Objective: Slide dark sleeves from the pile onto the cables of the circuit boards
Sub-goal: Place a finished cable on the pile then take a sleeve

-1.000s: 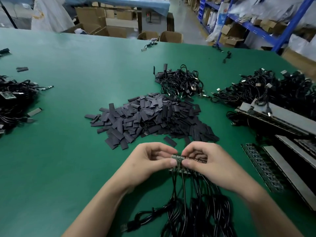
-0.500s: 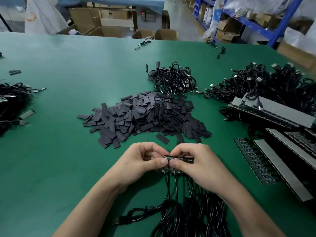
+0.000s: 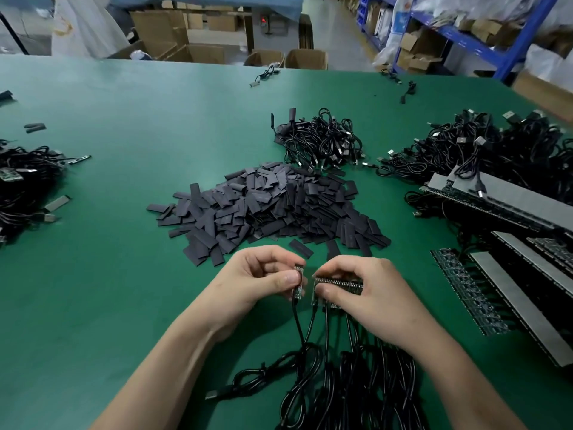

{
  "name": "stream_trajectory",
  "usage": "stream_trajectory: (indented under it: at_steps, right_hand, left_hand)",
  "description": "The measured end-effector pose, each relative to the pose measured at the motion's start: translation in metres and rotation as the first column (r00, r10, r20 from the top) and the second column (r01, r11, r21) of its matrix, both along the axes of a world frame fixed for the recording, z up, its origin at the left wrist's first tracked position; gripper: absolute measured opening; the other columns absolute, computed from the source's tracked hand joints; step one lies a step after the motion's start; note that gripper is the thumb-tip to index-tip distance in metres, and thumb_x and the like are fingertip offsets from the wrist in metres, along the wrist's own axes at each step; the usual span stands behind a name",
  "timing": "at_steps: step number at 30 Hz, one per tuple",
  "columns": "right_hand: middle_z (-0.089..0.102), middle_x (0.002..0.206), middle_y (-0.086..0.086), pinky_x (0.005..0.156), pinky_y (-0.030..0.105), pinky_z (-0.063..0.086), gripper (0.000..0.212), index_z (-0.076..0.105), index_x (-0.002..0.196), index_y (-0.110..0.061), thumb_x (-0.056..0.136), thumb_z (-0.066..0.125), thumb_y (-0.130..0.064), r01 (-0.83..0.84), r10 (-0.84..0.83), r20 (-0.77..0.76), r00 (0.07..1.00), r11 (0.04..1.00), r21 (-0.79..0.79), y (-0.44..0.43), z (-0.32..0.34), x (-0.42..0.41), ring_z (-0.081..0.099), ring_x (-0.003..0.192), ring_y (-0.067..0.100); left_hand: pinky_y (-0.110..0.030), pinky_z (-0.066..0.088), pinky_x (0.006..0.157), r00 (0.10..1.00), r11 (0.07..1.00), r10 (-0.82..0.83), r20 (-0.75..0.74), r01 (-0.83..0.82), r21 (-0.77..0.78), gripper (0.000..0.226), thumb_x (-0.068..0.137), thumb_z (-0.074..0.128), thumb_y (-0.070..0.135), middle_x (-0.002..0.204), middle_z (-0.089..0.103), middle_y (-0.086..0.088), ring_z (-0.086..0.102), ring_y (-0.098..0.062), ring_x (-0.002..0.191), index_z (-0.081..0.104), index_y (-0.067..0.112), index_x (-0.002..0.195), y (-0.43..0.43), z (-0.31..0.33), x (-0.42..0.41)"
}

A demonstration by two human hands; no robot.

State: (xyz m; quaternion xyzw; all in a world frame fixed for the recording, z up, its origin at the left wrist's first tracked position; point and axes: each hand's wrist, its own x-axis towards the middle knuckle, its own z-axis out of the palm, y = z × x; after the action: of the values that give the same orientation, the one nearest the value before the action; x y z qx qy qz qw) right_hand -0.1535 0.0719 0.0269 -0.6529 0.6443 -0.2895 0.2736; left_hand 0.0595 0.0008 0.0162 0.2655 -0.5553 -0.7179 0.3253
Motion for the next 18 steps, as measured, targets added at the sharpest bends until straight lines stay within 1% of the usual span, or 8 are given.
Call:
stream_trajectory:
  at_steps: [2,3,7,9,11,13,15,18]
  right_hand:
    - [0.069,0.101,-0.027,0.095,0.024,0.050,0.012,0.073,0.103,-0.042,0.091,0.075,-0.041,-0.021,0.017,-0.056,0.998,0.997,-0.076,0.001,-0.002,0.003,0.062,0.106,-0.007]
    - [0.069,0.104,-0.026,0.098,0.025,0.049,0.013,0.073,0.105,-0.043,0.093,0.071,-0.045,-0.046,0.045,-0.016,0.999,0.992,-0.114,0.003,-0.002,0.005,0.062,0.110,-0.004]
    - [0.074,0.102,-0.016,0.088,0.030,0.053,0.028,0.073,0.102,-0.042,0.092,0.061,-0.065,-0.157,0.166,0.303,0.938,0.986,-0.055,0.011,0.002,0.016,0.070,0.101,0.009]
    - [0.078,0.096,-0.004,0.085,0.035,0.058,0.022,0.075,0.101,-0.034,0.093,0.068,-0.053,-0.209,0.190,0.466,0.864,0.978,-0.012,0.013,0.004,0.024,0.074,0.091,0.014]
    - [0.079,0.087,0.006,0.077,0.028,0.059,0.012,0.076,0.098,-0.027,0.094,0.073,-0.038,-0.246,0.203,0.630,0.750,0.969,-0.019,0.014,0.008,0.026,0.075,0.079,0.017]
    - [0.077,0.079,0.007,0.067,0.025,0.057,0.015,0.077,0.096,-0.025,0.093,0.074,-0.039,-0.283,0.222,0.739,0.636,0.958,-0.044,0.017,0.015,0.022,0.073,0.069,0.018]
    - [0.073,0.071,0.001,0.053,0.019,0.051,0.019,0.077,0.092,-0.026,0.090,0.074,-0.045,-0.300,0.227,0.828,0.513,0.951,-0.075,0.020,0.024,0.011,0.069,0.060,0.014]
    - [0.061,0.059,-0.006,0.045,0.016,0.041,0.023,0.073,0.088,-0.019,0.092,0.074,-0.041,-0.297,0.256,0.924,0.284,0.940,-0.169,0.021,0.040,-0.012,0.056,0.049,0.007]
  left_hand:
    - [-0.026,0.056,0.075,0.998,1.000,-0.002,-0.066,0.000,-0.030,0.028,0.068,0.094,0.039,0.075,0.073,0.000,0.068,-0.013,0.071,0.079,0.025,0.087,0.001,0.001,0.001]
    - [-0.027,0.056,0.076,0.996,0.999,0.005,-0.094,-0.009,-0.044,0.029,0.067,0.094,0.042,0.076,0.074,0.000,0.069,-0.014,0.072,0.079,0.026,0.086,0.002,0.002,0.001]
    - [-0.025,0.053,0.072,0.990,0.988,0.057,-0.133,-0.075,-0.135,0.026,0.067,0.093,0.041,0.080,0.069,0.002,0.062,-0.013,0.073,0.078,0.026,0.081,0.005,0.001,-0.004]
    - [-0.025,0.054,0.067,0.979,0.991,-0.034,-0.203,0.006,-0.136,0.021,0.075,0.089,0.036,0.082,0.070,0.002,0.064,-0.013,0.069,0.077,0.023,0.088,0.007,0.001,-0.006]
    - [-0.024,0.054,0.068,0.975,0.992,-0.022,-0.222,-0.006,-0.125,0.022,0.083,0.083,0.037,0.089,0.073,0.002,0.065,-0.012,0.072,0.077,0.021,0.098,0.007,0.002,-0.005]
    - [-0.022,0.052,0.076,0.988,0.966,0.142,-0.061,-0.152,-0.210,0.021,0.092,0.071,0.038,0.097,0.074,0.008,0.064,-0.008,0.083,0.076,0.023,0.107,0.003,-0.001,-0.005]
    - [-0.030,0.054,0.084,0.915,0.874,0.353,0.194,-0.249,-0.417,0.015,0.099,0.066,0.031,0.103,0.074,0.012,0.066,-0.008,0.093,0.077,0.030,0.109,-0.002,-0.005,-0.006]
    - [-0.027,0.052,0.082,0.747,0.714,0.504,0.434,-0.077,-0.696,0.023,0.097,0.069,0.022,0.110,0.067,0.018,0.062,-0.003,0.097,0.075,0.035,0.114,-0.006,-0.007,-0.011]
